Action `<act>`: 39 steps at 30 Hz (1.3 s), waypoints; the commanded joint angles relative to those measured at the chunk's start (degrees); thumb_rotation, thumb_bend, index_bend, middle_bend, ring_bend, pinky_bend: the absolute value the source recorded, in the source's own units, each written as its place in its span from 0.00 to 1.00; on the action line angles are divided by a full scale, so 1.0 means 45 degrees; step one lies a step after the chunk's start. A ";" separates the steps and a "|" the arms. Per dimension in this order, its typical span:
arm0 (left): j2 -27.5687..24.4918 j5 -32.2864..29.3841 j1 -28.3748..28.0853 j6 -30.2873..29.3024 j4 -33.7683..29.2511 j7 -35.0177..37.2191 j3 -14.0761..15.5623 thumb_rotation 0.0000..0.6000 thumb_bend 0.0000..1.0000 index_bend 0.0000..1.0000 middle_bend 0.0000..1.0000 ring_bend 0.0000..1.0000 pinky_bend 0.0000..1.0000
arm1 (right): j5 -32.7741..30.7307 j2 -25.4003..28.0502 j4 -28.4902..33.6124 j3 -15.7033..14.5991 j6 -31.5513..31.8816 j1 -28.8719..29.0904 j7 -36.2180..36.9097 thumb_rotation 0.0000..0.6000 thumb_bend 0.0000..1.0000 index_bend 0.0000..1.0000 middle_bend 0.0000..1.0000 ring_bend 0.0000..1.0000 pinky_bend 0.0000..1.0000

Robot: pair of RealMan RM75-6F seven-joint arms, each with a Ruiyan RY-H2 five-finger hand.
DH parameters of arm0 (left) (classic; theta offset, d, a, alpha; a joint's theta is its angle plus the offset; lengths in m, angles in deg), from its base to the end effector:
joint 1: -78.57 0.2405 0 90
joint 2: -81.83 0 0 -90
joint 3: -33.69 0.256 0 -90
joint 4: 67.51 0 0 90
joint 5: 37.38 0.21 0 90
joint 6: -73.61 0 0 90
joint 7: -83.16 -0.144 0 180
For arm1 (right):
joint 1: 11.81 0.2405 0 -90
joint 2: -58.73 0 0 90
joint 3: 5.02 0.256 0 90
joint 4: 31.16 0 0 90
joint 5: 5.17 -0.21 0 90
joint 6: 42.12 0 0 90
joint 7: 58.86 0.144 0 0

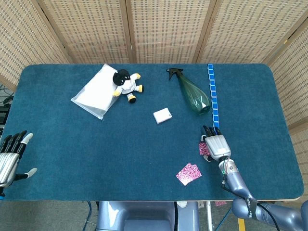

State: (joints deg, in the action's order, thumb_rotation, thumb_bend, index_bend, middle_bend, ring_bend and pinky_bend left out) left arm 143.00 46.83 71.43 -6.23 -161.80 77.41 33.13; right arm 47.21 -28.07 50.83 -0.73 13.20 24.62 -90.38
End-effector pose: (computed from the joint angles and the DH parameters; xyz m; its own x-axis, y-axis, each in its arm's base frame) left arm -0.3140 0.1838 0.1570 0.5002 0.1138 0.8584 0.8652 -0.0247 -0.5009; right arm -0.2401 -0.3194 -0.0097 0.5914 -0.3721 0.7153 -0.8028 -0.1889 0.5655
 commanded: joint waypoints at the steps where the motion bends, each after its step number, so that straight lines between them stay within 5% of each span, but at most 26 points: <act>1: -0.0004 -0.0003 0.0000 0.0001 -0.0004 -0.0003 -0.0001 1.00 0.00 0.00 0.00 0.00 0.00 | -0.0026 -0.0008 -0.0047 -0.0025 -0.0044 -0.0003 -0.0018 1.00 0.26 0.31 0.00 0.00 0.00; 22: 0.0016 -0.0045 0.0000 -0.0001 -0.0023 -0.0087 -0.0018 1.00 0.00 0.00 0.00 0.00 0.00 | -0.0221 -0.0029 -0.0442 -0.0186 -0.0322 -0.0013 -0.0267 1.00 0.26 0.31 0.00 0.00 0.00; 30: 0.0016 -0.0054 0.0002 0.0003 -0.0026 -0.0084 -0.0018 1.00 0.00 0.00 0.00 0.00 0.00 | -0.0079 -0.0239 -0.0710 -0.0176 -0.0189 -0.0062 -0.0214 1.00 0.26 0.47 0.00 0.00 0.00; 39: 0.0013 -0.0049 0.0004 -0.0001 -0.0026 -0.0090 -0.0016 1.00 0.00 0.00 0.00 0.00 0.00 | 0.0276 -0.0244 -0.0726 -0.0201 -0.0141 -0.0160 0.0039 1.00 0.30 0.53 0.00 0.00 0.00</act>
State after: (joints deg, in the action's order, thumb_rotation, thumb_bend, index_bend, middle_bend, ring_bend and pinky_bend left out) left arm 143.05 46.61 71.45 -6.24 -161.92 77.01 33.06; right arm 48.36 -29.17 47.53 -1.61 12.52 23.94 -90.27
